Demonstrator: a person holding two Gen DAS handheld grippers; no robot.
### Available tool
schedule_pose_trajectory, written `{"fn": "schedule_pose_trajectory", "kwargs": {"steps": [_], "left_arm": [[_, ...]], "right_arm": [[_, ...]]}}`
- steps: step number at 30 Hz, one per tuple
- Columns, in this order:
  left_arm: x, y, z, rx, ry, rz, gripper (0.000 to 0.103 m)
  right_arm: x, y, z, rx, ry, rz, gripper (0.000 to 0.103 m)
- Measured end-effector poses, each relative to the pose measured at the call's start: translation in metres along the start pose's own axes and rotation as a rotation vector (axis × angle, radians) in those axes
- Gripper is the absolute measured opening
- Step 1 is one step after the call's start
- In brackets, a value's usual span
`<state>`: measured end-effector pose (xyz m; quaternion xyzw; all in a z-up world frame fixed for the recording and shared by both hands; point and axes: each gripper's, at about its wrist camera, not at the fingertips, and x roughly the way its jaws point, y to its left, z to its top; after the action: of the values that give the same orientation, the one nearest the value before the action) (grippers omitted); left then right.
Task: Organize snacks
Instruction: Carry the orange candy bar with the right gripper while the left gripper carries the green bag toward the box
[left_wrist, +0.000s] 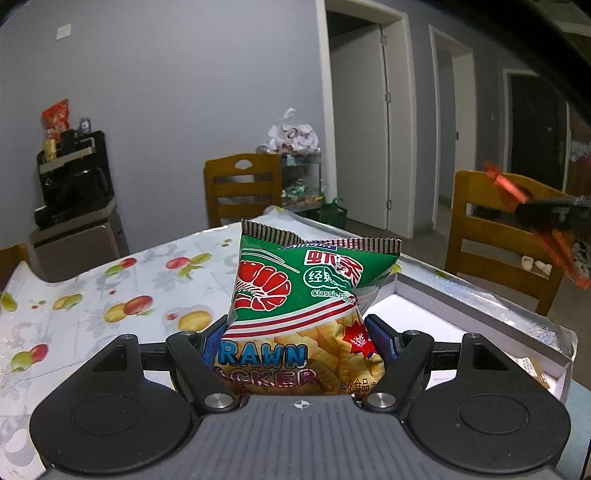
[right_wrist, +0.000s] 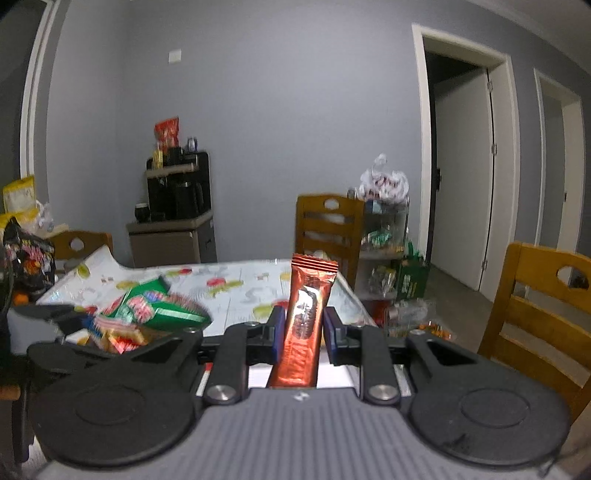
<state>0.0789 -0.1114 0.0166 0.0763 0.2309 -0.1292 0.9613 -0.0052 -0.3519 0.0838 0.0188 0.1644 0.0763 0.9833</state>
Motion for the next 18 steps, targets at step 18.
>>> {"fn": "schedule_pose_trajectory", "kwargs": {"steps": [18], "left_arm": [[0.079,-0.033,-0.001,0.045,0.097,-0.090,0.075]], "right_arm": [[0.118,-0.037,-0.057,0.239,0.263,0.021,0.021]]}}
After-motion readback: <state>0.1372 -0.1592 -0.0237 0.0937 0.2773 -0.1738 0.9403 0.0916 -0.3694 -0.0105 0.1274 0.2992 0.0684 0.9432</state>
